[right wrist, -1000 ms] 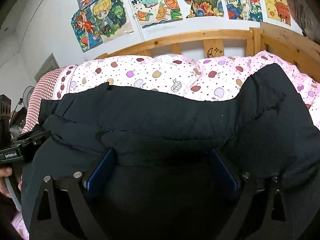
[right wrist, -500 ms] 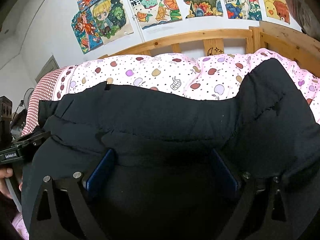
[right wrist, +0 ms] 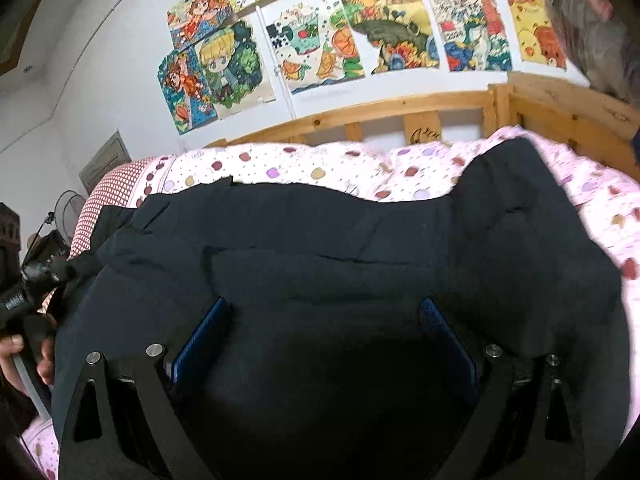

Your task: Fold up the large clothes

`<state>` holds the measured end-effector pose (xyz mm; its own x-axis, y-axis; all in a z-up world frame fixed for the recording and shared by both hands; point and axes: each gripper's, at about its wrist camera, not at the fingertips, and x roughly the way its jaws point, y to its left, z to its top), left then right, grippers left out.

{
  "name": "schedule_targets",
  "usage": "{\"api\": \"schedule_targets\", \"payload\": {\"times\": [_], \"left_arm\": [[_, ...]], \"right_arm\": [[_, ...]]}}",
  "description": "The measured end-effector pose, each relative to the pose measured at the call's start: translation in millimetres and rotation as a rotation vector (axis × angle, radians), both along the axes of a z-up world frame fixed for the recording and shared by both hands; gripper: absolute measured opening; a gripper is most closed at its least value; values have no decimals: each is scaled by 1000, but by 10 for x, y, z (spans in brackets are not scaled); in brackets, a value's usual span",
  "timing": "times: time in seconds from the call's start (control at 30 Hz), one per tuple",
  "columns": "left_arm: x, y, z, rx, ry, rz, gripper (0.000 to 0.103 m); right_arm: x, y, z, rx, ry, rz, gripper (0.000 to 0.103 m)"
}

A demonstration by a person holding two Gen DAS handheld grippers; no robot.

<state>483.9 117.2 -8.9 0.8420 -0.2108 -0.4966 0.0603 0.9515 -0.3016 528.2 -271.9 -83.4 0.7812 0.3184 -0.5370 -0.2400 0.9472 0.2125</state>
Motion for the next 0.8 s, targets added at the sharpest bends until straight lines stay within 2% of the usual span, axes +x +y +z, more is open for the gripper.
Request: {"api": "schedule_targets", "payload": {"times": [0.23, 0.4, 0.5, 0.6, 0.8], "left_arm": [[-176, 426, -12, 48, 61, 33, 103], [-188, 697, -189, -13, 163, 0, 103], [-162, 751, -303, -41, 194, -22, 103], [-127, 722, -375, -38, 211, -60, 103], [-57, 601, -525, -46, 261, -140, 103]], "right_arm": [[-262, -369, 380, -83, -62, -58, 94], [-404, -798, 537, -142, -37, -107, 94], [-438, -1044, 453, -122, 18, -131, 94], [-428, -1281, 284, -79, 72, -153, 94], [-300, -1408, -179, 8, 192, -142, 94]]}}
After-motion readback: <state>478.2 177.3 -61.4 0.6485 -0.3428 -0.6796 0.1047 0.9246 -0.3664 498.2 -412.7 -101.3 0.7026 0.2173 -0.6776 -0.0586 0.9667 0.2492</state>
